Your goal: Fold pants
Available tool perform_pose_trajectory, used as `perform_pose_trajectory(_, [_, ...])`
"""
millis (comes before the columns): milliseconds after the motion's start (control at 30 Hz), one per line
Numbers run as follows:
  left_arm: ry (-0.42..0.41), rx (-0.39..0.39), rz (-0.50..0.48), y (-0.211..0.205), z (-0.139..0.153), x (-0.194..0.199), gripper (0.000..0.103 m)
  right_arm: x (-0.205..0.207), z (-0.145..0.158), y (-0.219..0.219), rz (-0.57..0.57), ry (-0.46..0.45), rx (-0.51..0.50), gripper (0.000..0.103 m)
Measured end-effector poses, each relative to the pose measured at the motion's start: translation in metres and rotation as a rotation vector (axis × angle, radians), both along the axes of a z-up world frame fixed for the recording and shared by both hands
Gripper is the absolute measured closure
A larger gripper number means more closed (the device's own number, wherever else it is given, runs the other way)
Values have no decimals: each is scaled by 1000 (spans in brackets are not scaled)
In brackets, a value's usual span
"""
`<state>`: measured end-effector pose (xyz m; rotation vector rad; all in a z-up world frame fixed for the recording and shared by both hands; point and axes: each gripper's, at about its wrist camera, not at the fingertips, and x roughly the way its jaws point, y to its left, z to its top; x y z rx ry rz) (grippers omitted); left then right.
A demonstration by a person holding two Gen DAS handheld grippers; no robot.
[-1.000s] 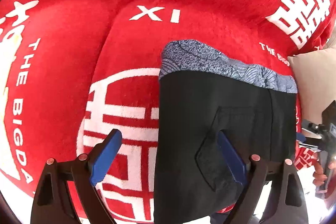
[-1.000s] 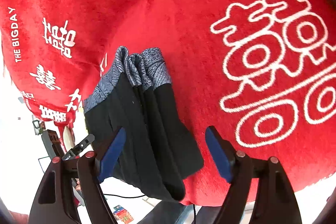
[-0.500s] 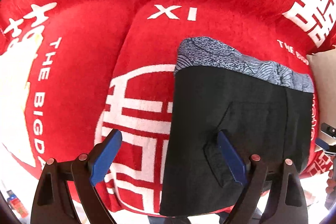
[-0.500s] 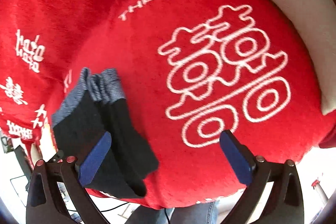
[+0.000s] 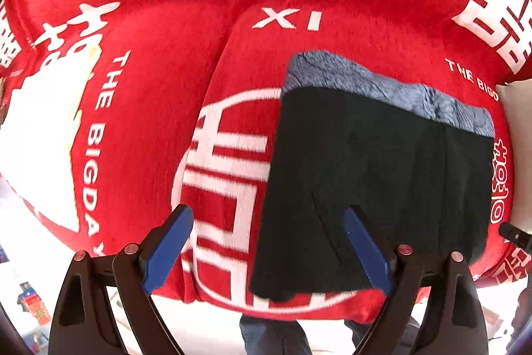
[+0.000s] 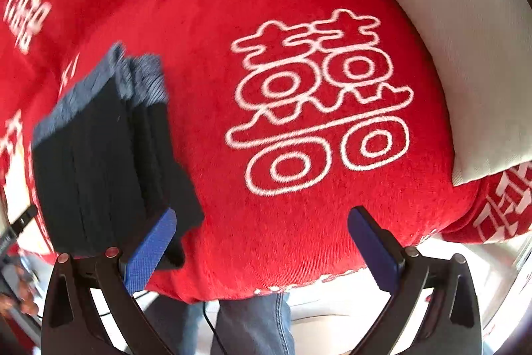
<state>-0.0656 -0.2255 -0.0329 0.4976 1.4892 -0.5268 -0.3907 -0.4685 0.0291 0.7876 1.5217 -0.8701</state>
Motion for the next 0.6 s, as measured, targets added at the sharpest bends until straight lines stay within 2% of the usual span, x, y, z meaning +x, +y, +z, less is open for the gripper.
perform_pose_trajectory(233, [15, 1, -8, 7, 13, -29, 10, 16, 12, 35, 89, -28, 11, 0])
perform_pose_trajectory(400, [6, 16, -94, 11, 23, -48, 10, 26, 28, 61, 108, -52, -27, 0])
perform_pose_trajectory(467, [-19, -4, -136, 14, 35, -56, 10, 29, 33, 75, 99, -70, -26, 0])
perform_pose_trajectory(600, [-17, -42, -183, 23, 54, -67, 10, 43, 42, 99, 124, -83, -46, 0])
